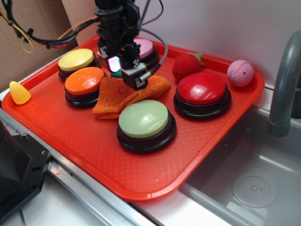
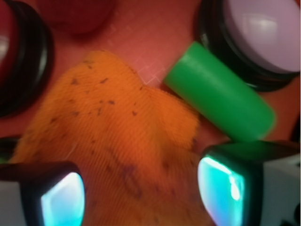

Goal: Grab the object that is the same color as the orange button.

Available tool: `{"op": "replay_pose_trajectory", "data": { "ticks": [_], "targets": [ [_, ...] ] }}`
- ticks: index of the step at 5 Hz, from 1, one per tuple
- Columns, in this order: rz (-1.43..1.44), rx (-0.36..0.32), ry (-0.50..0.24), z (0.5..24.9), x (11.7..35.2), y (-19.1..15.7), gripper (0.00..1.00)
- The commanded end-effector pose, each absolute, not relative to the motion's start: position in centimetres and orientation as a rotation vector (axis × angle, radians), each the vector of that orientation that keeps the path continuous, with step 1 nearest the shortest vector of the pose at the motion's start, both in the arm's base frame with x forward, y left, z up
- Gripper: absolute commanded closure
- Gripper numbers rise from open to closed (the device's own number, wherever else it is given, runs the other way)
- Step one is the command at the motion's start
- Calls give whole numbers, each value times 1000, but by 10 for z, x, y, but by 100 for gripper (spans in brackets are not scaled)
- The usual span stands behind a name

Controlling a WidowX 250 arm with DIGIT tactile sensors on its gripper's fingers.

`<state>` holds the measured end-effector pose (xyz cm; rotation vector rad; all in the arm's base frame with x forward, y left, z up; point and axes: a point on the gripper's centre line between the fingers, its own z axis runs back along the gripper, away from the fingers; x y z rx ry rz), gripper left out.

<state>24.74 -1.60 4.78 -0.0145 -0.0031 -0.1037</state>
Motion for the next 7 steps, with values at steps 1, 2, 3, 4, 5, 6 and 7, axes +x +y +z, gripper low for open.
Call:
{"op": "replay_pose_trajectory", "data": {
  "ticks": [1,2,3,4,5,6,7],
  "targets": [
    [-73,-27,-15,35,255,-11,0],
    [-56,-2,-14,34,253,-14,28],
    [-41,9,-9,32,253,-14,100],
    [-22,16,-5,32,253,-14,100],
    [-8,31,-9,45,254,-17,100],
    [5,63,-17,69,250,-17,100],
    [14,83,-32,108,240,-17,100]
  ]
}}
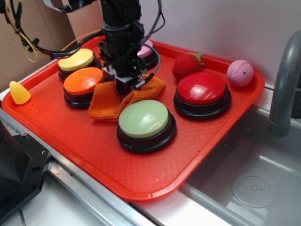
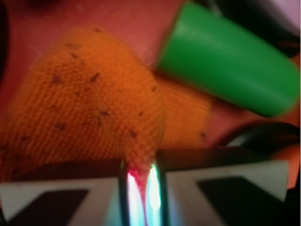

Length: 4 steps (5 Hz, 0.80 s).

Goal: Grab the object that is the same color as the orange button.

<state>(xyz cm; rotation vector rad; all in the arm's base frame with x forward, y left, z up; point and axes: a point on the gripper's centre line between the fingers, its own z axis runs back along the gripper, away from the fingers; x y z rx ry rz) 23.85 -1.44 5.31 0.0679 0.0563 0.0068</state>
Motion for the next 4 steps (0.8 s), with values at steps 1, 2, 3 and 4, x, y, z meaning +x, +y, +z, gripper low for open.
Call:
{"op": "replay_pose_trajectory", "data": {
  "ticks": [1,2,3,4],
  "targets": [
    [44,85,-19,148,217,-11,100],
    [73,81,-70,174,190,-5,100],
    [107,59,-114,186,165,1,100],
    [133,53,-110,181,168,2,100]
  ]
}}
